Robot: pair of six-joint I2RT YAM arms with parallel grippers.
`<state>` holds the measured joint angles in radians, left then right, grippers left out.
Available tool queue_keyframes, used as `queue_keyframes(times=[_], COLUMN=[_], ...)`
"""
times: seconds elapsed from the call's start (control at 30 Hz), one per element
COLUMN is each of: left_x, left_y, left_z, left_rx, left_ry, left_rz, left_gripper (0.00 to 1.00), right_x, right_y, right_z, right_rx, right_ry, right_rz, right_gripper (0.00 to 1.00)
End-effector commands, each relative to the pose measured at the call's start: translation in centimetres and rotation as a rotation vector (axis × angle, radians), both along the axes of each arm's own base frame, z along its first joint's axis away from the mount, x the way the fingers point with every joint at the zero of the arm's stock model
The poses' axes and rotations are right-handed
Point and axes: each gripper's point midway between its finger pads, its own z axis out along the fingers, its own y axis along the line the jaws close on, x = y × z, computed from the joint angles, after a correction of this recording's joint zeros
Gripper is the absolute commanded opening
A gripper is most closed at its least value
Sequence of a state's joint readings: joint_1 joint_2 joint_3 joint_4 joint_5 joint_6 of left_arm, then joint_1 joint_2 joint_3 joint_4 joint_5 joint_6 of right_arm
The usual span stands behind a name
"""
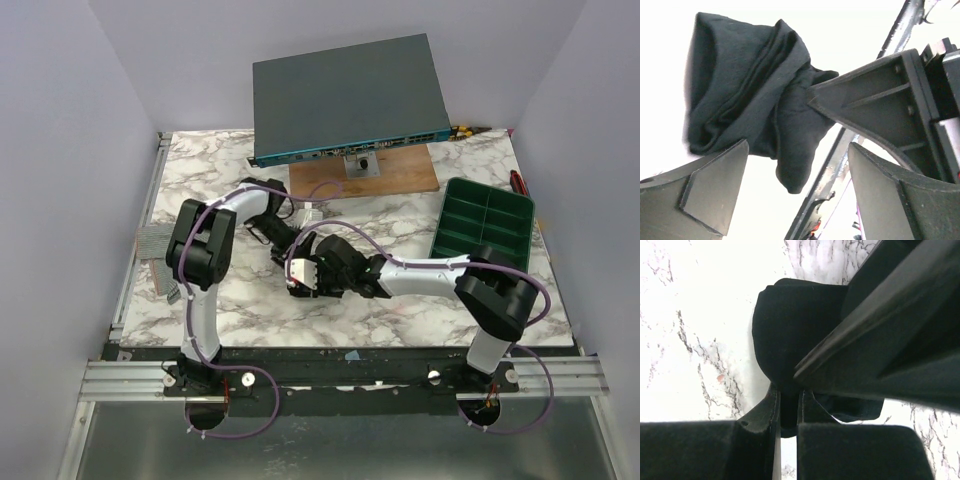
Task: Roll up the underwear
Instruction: Roll the underwear to the center of the board.
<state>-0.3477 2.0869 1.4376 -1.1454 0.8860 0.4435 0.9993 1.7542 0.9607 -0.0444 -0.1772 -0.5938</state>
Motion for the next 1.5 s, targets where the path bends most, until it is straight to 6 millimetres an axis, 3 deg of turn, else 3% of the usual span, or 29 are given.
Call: queue_keyframes(times=[0.0,0.23,0.43,0.6,0.87,1.03,1.23,1.47], left_x=[2.0,3.1,2.4,1.2,0.9,0.9,-0.2,-1.8], left_y=[2.3,5.0,7.1,8.6,10.9,11.8,11.1,7.4], left_z=[0.7,1.4,2.4,3.3,4.2,4.6,6.5,7.3], left_rx=[0.041,0.092,0.104,0.117,0.136,0.142,0.073,0.028], left_ry=[-0.174,-0.304,-0.409,-0.478,-0.616,-0.791,-1.007,-1.182], left_rz=[0.029,0.068,0.104,0.154,0.276,0.299,0.207,-0.035], left_gripper=[0.89,0.91,0.82,0.68,0.62,0.62,0.61,0.64], right_x=[-5.6,-5.6,-5.1,-4.6,-4.0,-3.5,-2.8,-2.4], right_y=[-3.0,-3.0,-2.8,-2.6,-2.2,-2.1,-2.4,-3.0], right_z=[-4.5,-4.3,-4.3,-4.0,-3.7,-3.8,-4.3,-5.2], right_rx=[-0.136,-0.129,-0.119,-0.105,-0.092,-0.088,-0.088,-0.105], right_ry=[0.264,0.295,0.341,0.396,0.519,0.598,0.726,0.866], right_rz=[0.031,0.009,-0.026,-0.048,-0.060,-0.074,-0.091,-0.098], right_gripper=[0.01,0.01,0.01,0.01,0.01,0.01,0.01,0.01])
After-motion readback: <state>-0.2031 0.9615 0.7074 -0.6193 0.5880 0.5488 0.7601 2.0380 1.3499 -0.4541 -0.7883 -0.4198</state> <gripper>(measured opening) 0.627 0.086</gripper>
